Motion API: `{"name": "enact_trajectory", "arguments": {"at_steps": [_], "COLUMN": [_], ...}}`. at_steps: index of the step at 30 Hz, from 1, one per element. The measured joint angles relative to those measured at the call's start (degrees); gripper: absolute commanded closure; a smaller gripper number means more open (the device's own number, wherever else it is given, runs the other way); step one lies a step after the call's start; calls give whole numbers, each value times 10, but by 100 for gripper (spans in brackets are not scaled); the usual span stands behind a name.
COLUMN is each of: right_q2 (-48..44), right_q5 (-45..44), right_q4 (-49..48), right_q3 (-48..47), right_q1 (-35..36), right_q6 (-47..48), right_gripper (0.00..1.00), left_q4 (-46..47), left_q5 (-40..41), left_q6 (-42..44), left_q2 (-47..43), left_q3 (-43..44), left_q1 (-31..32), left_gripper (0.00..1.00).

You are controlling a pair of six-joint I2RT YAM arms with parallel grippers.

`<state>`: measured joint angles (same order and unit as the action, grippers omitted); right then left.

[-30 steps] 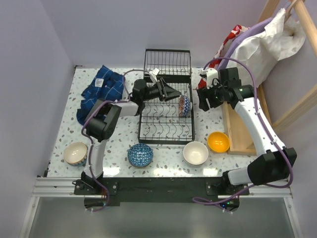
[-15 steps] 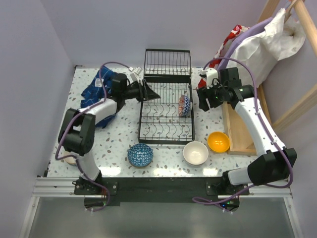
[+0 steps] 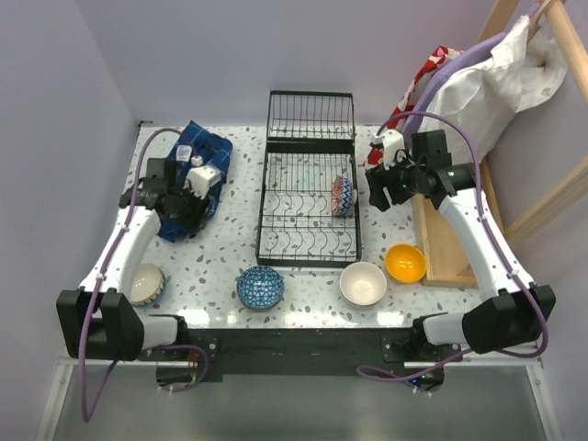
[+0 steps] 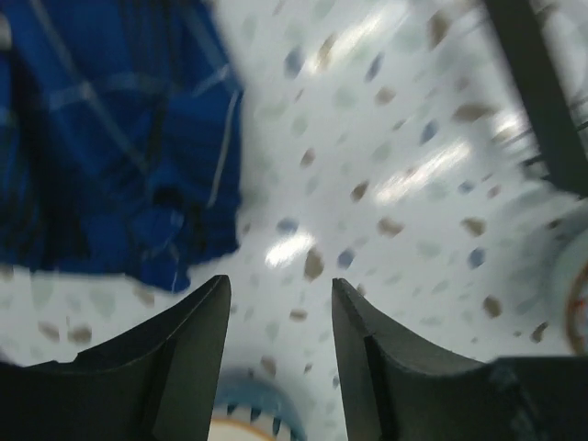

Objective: Load the bowls into the dish rack

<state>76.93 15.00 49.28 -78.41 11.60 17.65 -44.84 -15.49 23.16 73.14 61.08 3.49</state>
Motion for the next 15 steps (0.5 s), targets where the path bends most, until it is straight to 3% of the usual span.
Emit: {"name": "enact_trajectory", "arguments": {"at_steps": [6, 15], "right_q2": [29, 82], "right_q5": [18, 47], "right_q4": [-1, 29], "right_q3": [-17, -82], "right_q1": [0, 0], "right_q6": [11, 23], "right_gripper": [30, 30], "left_q4": [-142, -177], "left_q5": [154, 229], "left_q6": [36, 52], "left_q2": [24, 21], "left_q3": [-47, -50], "left_q1": [-181, -199], "left_gripper": [45, 51]}}
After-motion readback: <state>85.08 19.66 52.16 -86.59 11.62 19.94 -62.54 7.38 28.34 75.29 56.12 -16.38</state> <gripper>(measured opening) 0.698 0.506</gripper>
